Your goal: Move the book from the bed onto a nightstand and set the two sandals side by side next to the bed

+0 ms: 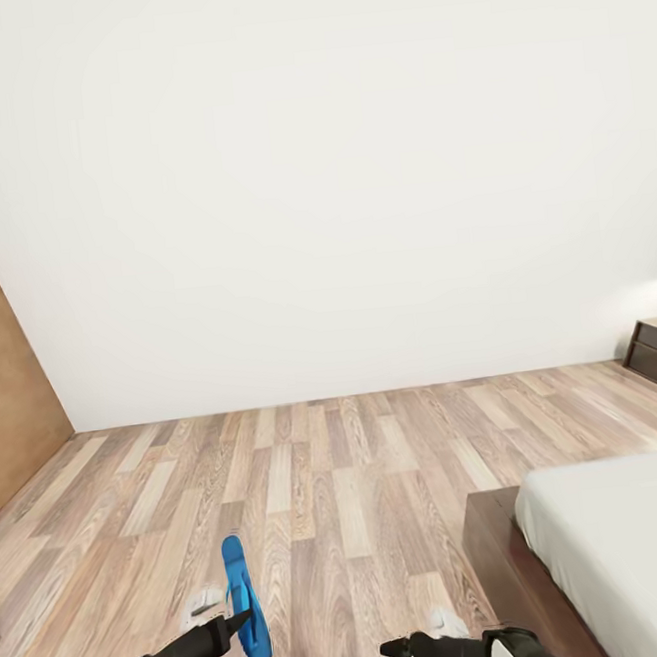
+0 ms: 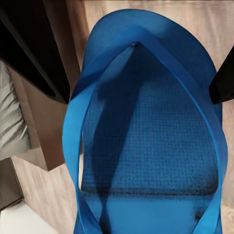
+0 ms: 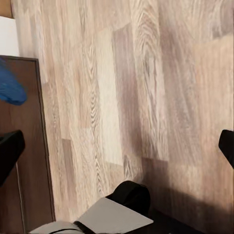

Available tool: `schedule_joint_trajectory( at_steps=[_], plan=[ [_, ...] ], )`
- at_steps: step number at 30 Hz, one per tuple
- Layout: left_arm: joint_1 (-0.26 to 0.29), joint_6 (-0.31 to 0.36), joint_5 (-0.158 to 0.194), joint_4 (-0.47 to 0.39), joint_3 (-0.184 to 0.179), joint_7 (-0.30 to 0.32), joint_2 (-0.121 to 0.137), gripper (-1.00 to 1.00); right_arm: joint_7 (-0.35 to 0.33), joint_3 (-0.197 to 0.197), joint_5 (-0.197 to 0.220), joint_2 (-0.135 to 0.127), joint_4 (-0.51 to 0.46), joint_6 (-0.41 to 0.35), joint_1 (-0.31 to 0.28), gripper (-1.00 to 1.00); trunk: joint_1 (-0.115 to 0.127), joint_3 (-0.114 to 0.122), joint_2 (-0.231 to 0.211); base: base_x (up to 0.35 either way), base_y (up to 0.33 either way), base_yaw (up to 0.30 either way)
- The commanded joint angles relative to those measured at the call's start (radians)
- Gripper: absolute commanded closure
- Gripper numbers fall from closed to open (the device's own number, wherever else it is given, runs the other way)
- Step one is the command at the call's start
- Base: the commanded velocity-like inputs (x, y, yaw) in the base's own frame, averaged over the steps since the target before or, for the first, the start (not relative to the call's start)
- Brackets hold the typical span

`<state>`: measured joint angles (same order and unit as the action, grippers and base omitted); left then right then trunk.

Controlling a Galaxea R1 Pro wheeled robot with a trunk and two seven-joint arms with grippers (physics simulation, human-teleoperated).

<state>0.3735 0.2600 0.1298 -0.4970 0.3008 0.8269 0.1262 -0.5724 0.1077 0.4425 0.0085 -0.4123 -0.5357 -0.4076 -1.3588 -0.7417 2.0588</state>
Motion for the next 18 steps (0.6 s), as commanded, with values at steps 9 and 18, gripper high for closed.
schedule_joint_trajectory(
  at_steps=[9,18],
  plan=[
    [0.001,-0.078,-0.015,0.09,-0.001,0.001,-0.004,1.0,0.003,0.003,-0.119,-0.007,0.108,0.145,0.003,-1.0,0.035,0.027,-0.063,0.0,0.0,0.292],
    [0.001,-0.085,-0.037,0.098,-0.005,0.0,-0.01,1.0,0.003,0.001,-0.145,-0.007,0.191,0.216,0.003,-1.0,0.069,0.054,-0.126,0.0,0.0,0.285]
  ],
)
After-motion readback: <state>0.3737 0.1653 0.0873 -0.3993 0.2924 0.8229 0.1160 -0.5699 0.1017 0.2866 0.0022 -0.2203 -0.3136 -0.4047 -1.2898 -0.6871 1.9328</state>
